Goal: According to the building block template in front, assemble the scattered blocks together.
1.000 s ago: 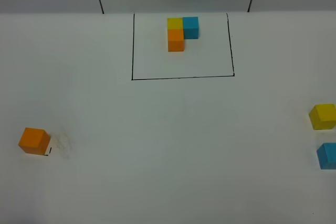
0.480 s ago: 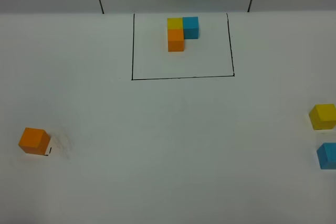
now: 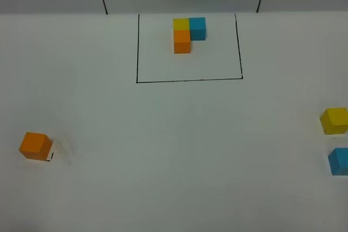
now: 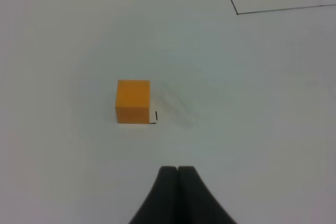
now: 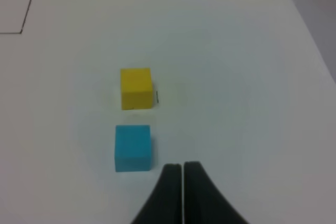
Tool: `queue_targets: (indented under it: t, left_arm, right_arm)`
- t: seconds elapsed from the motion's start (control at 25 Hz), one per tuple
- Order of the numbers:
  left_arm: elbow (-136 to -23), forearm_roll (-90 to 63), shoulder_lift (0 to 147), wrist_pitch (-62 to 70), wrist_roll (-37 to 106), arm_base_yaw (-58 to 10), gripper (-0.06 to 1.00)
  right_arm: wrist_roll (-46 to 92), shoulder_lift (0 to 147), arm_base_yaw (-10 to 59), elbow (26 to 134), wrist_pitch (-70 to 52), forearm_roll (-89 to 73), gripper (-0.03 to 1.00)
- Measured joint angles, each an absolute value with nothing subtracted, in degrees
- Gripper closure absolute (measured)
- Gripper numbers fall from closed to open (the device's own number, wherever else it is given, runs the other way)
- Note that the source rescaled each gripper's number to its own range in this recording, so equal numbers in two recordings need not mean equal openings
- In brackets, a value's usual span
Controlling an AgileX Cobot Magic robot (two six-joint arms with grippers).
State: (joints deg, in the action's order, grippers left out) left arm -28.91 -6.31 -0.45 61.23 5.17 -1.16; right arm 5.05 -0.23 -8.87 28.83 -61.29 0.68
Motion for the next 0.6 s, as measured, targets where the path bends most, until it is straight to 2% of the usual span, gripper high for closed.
queue_targets:
  t: [0.6]
  left_arm:
    - [-28.9, -6.3, -0.4, 61.2, 5.2, -1.2, 0.94]
  right_arm:
    - [5.1, -0.2, -8.9, 28.8, -61.3, 0.7, 0.96]
